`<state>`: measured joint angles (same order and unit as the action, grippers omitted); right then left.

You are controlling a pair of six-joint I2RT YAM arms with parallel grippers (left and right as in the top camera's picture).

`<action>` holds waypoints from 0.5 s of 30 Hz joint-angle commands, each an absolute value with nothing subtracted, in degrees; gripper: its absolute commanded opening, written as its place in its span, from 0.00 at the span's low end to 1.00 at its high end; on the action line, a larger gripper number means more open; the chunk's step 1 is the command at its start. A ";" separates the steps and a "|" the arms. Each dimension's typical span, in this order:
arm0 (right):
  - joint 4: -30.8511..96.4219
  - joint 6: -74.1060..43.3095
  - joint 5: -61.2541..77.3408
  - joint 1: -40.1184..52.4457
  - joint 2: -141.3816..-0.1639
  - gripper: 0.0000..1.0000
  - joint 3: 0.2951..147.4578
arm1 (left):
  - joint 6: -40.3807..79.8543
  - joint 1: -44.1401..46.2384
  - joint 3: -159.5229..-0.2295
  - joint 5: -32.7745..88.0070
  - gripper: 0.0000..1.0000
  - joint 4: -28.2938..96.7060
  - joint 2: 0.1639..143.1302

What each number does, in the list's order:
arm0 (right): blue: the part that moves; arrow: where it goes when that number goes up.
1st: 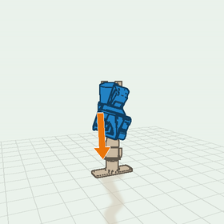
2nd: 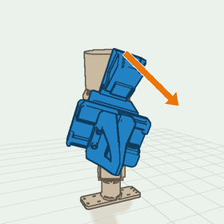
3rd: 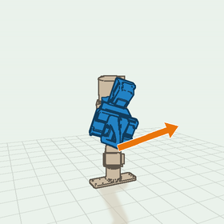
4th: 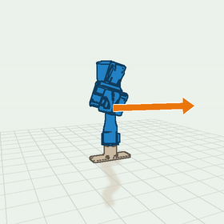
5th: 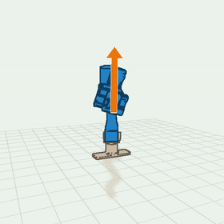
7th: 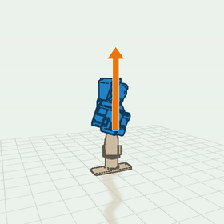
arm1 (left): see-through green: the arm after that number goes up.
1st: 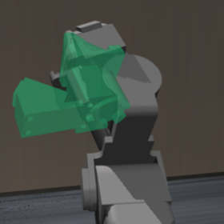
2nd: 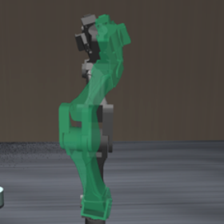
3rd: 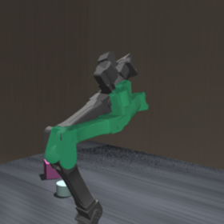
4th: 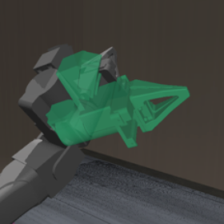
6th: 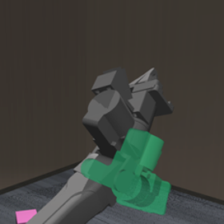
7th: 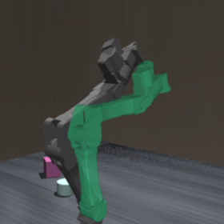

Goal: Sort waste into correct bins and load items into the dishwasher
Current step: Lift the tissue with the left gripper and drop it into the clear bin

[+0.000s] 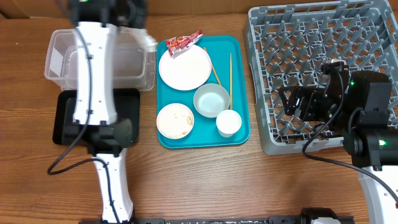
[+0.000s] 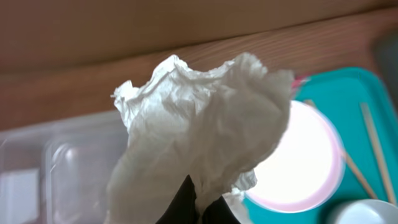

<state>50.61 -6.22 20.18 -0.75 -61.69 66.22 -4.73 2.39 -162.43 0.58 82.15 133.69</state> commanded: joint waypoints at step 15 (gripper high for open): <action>50.72 -6.46 20.69 -0.93 -61.76 1.00 67.57 | -1.26 -5.15 -138.91 -0.38 0.75 69.84 133.78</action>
<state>50.65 -6.24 20.21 -0.75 -61.67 66.22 -1.67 -5.80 -139.06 -0.30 70.81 133.64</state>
